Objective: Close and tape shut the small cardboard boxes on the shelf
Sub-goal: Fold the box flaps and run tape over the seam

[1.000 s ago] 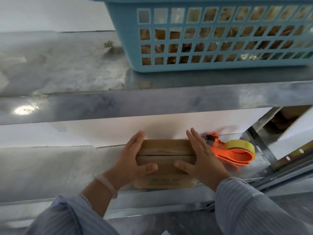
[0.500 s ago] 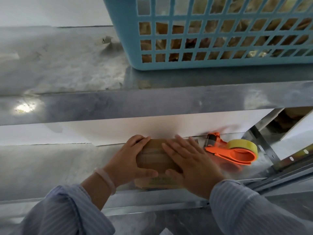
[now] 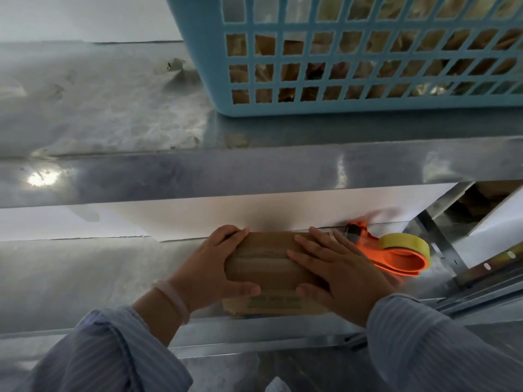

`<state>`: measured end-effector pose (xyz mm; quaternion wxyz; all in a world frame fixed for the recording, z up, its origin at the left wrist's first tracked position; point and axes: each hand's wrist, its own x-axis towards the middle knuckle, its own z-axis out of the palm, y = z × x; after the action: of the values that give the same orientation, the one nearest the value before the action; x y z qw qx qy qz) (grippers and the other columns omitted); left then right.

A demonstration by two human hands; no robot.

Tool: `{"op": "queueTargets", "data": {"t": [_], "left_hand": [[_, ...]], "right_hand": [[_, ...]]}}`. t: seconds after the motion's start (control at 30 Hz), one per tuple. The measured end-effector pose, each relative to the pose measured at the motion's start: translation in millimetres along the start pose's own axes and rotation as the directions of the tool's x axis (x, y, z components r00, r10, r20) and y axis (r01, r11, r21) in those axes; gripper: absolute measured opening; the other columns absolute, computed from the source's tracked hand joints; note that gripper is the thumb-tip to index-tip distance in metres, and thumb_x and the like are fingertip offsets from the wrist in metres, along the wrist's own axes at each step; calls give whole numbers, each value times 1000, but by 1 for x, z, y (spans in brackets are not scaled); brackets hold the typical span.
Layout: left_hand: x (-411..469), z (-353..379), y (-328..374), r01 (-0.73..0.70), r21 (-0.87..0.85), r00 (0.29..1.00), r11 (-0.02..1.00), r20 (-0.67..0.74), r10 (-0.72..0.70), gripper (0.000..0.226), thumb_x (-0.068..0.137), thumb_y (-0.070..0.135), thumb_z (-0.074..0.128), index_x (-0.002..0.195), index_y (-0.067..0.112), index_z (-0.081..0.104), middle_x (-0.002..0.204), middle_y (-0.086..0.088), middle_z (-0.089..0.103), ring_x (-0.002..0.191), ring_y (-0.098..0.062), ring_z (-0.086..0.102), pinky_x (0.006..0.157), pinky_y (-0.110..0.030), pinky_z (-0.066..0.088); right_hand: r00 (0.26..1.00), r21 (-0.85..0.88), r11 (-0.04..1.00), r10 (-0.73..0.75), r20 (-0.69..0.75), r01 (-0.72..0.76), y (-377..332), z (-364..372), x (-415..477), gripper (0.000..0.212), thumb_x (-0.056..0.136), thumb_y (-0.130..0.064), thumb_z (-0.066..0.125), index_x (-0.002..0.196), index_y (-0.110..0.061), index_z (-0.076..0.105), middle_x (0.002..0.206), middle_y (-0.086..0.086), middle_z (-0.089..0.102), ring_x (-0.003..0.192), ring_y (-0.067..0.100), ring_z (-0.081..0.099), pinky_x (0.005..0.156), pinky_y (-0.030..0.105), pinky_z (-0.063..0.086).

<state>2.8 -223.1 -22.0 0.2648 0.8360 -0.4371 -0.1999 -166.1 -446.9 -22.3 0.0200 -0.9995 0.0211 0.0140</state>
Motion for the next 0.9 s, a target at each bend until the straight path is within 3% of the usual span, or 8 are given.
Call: {"op": "queueTargets", "data": {"t": [0.1,0.2,0.3,0.37,0.43,0.5,0.63,0.9], "left_hand": [[1,0,-1,9,1,1000,1000,-4,-9,116,57,77,70,153,33,22,132,28,16,121,0,32,88,6,24],[3,1,-1,20,-2,1000,1000,-1,-20,111,58,71,77,150,35,25,134,25,20,119,-3,36,91,-2,31],[7,1,-2,49,-64,999,997,11,-48,115,47,73,78,144,37,29,135,20,24,119,-6,38,95,-11,40],[13,3,0,104,-145,994,984,29,-101,111,39,73,76,135,40,31,136,15,24,122,-8,37,99,-18,44],[16,13,8,182,-239,982,954,-2,-188,99,41,69,79,126,42,35,134,9,27,118,-9,38,95,-19,43],[18,27,15,220,-322,952,921,-137,-275,81,53,57,87,118,42,41,123,9,35,109,-11,43,89,-21,43],[20,36,17,240,-378,913,894,-225,-340,57,71,41,83,115,43,45,113,10,42,101,-11,49,87,-27,46],[19,31,14,202,-374,944,905,-171,-281,38,92,18,65,120,36,46,127,-2,43,107,-15,45,87,-22,38]], "right_hand": [[996,58,994,90,2,-90,13,0,-14,68,91,-76,14,142,-42,43,154,-3,38,144,16,25,114,45,31],[970,299,924,244,19,-238,17,-8,-19,68,87,-77,11,140,-48,43,156,-18,21,148,9,14,121,39,20],[859,612,666,510,44,-427,9,-13,-6,54,91,-57,48,140,-35,48,152,-13,36,143,13,30,119,41,27],[775,778,372,592,221,-506,-2,-12,8,74,83,-64,59,146,-30,38,149,-6,42,137,19,40,114,44,35],[705,825,118,595,386,-552,-14,-5,18,72,74,-69,66,129,-29,42,130,-9,55,116,17,53,103,37,43],[700,819,129,604,382,-559,-24,-3,22,61,76,-59,72,115,-35,32,100,-17,51,93,10,51,87,27,41],[698,798,214,640,321,-563,-24,-2,24,58,76,-54,76,116,-27,44,99,-13,56,80,1,51,78,22,38],[737,790,239,577,352,-565,-12,3,23,42,91,-45,63,125,-24,50,116,-4,62,103,15,58,97,35,46]]}}
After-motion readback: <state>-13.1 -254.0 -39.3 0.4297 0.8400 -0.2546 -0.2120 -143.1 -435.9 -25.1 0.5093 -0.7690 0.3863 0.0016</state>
